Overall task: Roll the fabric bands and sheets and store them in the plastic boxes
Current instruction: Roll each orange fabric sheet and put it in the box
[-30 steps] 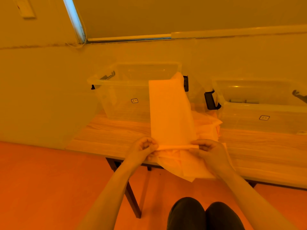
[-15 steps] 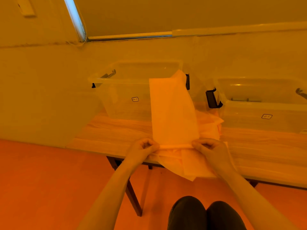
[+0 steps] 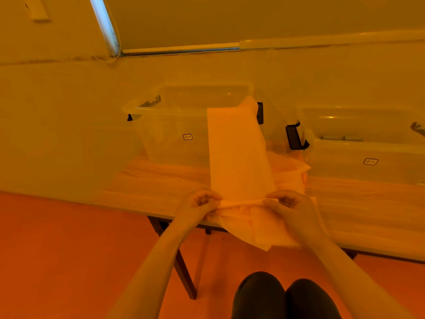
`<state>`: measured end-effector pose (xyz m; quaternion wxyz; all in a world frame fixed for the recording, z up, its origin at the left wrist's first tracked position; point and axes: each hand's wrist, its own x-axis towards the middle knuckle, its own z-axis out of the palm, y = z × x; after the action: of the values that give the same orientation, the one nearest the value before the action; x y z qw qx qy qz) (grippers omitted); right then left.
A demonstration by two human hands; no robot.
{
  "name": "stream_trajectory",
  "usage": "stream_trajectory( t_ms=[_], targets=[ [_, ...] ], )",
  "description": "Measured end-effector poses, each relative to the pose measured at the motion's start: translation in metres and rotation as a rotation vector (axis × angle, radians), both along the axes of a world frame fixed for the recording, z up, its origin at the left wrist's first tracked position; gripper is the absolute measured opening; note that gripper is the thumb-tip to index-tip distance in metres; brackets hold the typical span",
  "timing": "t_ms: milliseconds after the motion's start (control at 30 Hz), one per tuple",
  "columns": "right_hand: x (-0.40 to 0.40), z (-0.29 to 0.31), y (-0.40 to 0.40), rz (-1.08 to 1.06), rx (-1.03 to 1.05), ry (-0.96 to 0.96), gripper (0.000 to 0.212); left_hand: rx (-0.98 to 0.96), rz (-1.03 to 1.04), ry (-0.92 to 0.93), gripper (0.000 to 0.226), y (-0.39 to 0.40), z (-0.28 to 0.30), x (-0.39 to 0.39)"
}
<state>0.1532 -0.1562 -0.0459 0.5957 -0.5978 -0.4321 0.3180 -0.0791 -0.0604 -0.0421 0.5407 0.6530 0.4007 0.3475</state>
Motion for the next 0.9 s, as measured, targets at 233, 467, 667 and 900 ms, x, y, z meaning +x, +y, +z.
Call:
stream_trajectory(
  t_ms=[233,467,667,900],
  targets=[
    [-0.0026,0.0029,-0.0013,0.007,0.030,-0.010,0.005,0.029,0.003,0.069,0.006,-0.0037,0.0021,-0.0007],
    [-0.0002,0.0001,-0.0011,0.024,0.002,-0.016,0.012,0.028,0.012,0.065,0.008,-0.0040,0.0010,-0.0012],
    [-0.0004,0.0012,-0.0014,0.048,-0.038,-0.024,0.019,0.006,0.009,0.001,0.019,-0.0004,0.0003,-0.0039],
    [-0.0014,0.0022,0.0009,0.018,-0.012,-0.039,0.013,-0.001,0.007,-0.001,0.015,-0.0005,0.0015,-0.0034]
  ],
)
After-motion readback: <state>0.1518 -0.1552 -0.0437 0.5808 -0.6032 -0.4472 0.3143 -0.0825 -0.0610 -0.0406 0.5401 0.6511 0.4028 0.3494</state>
